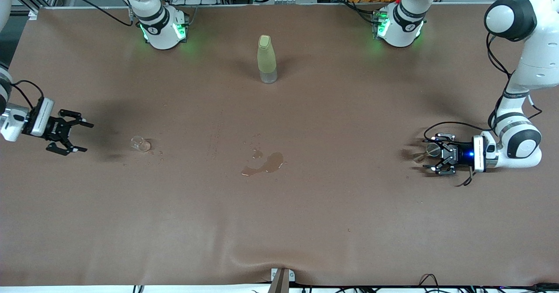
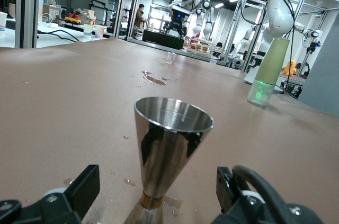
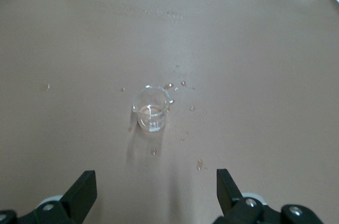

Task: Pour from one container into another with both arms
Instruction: 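Grasp the steel jigger with the left gripper while the right gripper grasps the beaker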

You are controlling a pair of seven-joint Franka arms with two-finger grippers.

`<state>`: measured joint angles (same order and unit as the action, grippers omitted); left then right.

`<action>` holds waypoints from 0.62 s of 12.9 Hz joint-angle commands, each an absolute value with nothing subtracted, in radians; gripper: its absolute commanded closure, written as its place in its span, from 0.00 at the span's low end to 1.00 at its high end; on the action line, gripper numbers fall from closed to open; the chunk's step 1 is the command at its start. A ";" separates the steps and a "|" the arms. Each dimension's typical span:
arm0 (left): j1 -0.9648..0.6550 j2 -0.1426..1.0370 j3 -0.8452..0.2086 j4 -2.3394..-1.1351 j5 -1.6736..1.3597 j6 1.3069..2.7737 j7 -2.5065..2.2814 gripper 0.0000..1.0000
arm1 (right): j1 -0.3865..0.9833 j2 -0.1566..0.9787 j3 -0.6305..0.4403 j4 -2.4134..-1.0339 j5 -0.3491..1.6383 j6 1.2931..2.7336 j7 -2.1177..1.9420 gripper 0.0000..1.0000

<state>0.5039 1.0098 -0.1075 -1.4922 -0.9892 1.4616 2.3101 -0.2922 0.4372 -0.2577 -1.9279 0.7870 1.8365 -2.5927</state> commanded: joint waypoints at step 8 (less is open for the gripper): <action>0.519 1.023 -0.104 -1.471 -1.040 1.451 2.339 0.61 | -0.365 0.635 -0.256 -1.947 1.003 1.718 -2.904 0.00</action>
